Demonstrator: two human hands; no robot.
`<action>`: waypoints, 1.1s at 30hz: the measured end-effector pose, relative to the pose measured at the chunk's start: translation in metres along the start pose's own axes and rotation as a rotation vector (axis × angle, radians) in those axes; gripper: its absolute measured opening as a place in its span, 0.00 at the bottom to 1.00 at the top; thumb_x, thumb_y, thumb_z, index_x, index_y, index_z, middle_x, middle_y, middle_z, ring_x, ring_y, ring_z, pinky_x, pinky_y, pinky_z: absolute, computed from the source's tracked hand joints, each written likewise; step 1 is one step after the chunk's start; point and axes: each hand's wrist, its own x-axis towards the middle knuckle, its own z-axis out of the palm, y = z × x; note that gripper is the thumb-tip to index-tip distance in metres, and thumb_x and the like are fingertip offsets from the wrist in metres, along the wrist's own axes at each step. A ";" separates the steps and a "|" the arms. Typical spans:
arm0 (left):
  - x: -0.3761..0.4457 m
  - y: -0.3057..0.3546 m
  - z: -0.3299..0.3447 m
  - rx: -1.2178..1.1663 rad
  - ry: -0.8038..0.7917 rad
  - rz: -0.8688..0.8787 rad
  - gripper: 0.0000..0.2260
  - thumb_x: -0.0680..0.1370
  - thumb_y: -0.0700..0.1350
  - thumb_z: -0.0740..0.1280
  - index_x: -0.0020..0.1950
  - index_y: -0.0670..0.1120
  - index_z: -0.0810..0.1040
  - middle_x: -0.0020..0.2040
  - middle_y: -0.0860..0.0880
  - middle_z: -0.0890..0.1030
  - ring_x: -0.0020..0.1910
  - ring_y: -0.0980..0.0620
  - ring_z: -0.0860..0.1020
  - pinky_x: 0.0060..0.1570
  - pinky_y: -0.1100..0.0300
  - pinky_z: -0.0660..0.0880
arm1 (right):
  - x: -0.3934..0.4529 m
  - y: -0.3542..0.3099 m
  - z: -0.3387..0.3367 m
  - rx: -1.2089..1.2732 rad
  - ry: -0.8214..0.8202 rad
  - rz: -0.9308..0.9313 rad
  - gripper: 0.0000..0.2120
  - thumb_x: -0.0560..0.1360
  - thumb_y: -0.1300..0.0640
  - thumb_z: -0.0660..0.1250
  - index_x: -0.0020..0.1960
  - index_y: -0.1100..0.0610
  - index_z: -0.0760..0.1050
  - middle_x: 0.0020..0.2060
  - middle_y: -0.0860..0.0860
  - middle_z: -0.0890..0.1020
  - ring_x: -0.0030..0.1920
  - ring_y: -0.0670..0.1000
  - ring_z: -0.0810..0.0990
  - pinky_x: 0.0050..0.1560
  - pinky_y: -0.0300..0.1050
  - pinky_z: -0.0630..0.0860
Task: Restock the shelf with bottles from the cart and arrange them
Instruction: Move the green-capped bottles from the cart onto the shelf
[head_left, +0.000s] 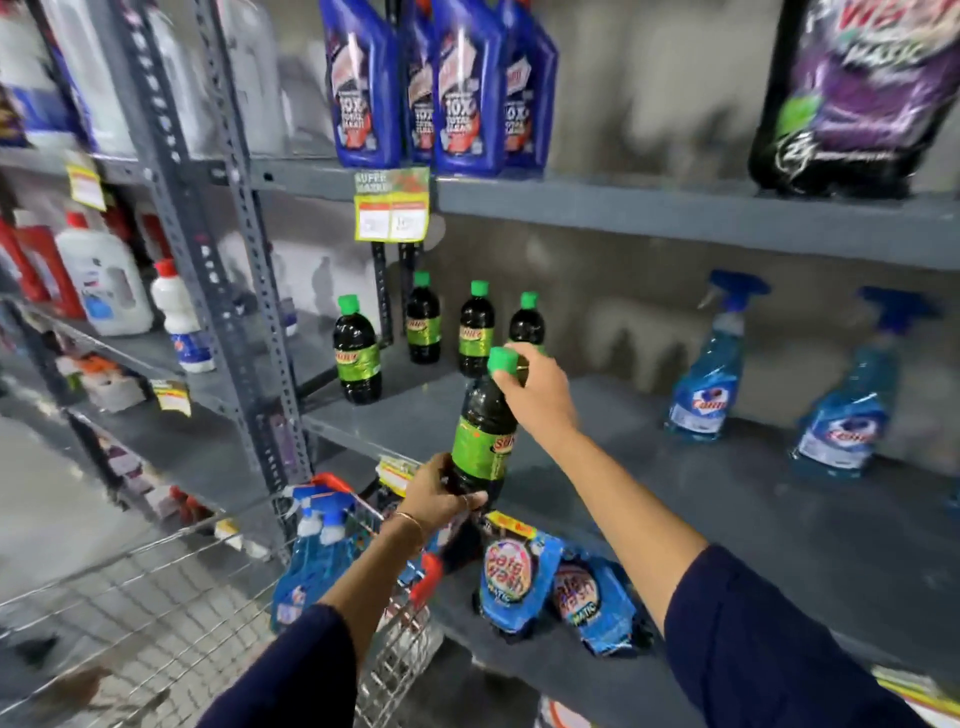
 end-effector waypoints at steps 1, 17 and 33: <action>0.007 0.003 0.003 0.036 0.031 0.004 0.26 0.61 0.38 0.75 0.57 0.34 0.72 0.50 0.42 0.78 0.48 0.48 0.77 0.53 0.52 0.75 | 0.002 0.000 -0.002 -0.021 -0.004 -0.036 0.18 0.74 0.57 0.65 0.63 0.53 0.70 0.60 0.57 0.77 0.61 0.58 0.73 0.57 0.47 0.69; 0.110 -0.026 -0.002 0.132 0.163 0.024 0.25 0.68 0.36 0.72 0.64 0.43 0.69 0.57 0.43 0.79 0.57 0.46 0.77 0.52 0.64 0.69 | 0.073 0.019 0.069 -0.102 0.006 -0.038 0.19 0.75 0.57 0.66 0.63 0.58 0.67 0.55 0.60 0.77 0.56 0.59 0.76 0.53 0.47 0.70; 0.207 -0.054 -0.059 0.085 0.094 0.048 0.28 0.72 0.32 0.67 0.69 0.41 0.63 0.61 0.44 0.76 0.59 0.50 0.74 0.59 0.63 0.68 | 0.154 0.006 0.149 -0.234 0.148 -0.187 0.19 0.75 0.57 0.65 0.63 0.61 0.66 0.60 0.59 0.76 0.59 0.60 0.74 0.54 0.52 0.70</action>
